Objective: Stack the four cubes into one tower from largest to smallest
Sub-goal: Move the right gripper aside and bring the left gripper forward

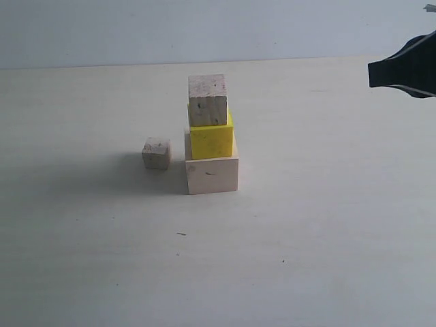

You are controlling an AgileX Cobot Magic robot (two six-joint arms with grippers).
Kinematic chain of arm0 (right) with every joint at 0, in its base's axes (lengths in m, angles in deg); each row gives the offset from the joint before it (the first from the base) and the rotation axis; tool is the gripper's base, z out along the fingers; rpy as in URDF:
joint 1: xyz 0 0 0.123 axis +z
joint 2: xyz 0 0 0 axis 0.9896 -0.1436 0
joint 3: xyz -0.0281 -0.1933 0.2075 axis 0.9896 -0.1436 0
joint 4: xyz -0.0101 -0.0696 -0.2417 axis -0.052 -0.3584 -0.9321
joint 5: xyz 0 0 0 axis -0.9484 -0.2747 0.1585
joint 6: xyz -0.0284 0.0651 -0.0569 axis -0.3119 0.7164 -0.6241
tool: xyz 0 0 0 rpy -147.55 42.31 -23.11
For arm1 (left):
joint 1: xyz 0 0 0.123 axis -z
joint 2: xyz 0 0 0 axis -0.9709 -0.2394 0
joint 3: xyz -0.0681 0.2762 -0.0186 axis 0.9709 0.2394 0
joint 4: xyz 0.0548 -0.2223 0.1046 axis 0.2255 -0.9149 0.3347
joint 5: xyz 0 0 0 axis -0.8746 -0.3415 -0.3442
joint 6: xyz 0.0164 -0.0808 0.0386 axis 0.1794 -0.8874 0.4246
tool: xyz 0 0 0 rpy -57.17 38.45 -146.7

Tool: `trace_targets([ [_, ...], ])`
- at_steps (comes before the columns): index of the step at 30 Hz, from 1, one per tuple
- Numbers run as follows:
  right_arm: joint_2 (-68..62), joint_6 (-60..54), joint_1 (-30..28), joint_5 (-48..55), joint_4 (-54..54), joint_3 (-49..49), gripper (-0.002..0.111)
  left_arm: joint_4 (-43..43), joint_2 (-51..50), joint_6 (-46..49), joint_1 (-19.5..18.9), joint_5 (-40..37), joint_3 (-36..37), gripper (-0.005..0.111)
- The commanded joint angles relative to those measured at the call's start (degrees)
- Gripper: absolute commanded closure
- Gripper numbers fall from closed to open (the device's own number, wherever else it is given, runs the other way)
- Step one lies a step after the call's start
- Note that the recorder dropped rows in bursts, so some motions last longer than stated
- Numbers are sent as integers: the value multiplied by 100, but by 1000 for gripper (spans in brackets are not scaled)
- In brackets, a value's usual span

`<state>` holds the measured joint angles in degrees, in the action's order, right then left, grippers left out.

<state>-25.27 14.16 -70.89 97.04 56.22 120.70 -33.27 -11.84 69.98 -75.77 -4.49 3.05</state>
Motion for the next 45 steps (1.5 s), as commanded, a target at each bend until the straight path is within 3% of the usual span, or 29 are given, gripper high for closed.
trace_targets([
  [1,53,10,-18,-130,-81,-24,108,-37,31,35,36,117,-2,107],
  [5,53,22,-18,-132,-62,-24,108,-125,31,-102,24,419,-2,107],
  [12,90,283,-18,-102,1,-24,108,-219,-949,-102,24,-651,-773,107],
  [17,90,264,-18,-102,234,-24,108,-318,-2449,289,35,-2117,-2171,107],
  [25,90,264,-18,13,261,-24,108,-1770,-5110,2559,35,-4606,-3883,107],
  [33,90,264,-18,99,213,-24,108,-1907,-6180,2872,35,-4245,-4481,107],
  [37,90,264,-18,177,175,-24,108,-2290,-6287,2851,35,-2886,-4481,107],
  [41,90,254,-18,177,175,-24,108,-2465,-6384,3083,35,-2333,-4535,107],
  [45,90,255,-18,177,384,-24,108,-2399,-7171,3897,35,-3146,-5198,107],
])
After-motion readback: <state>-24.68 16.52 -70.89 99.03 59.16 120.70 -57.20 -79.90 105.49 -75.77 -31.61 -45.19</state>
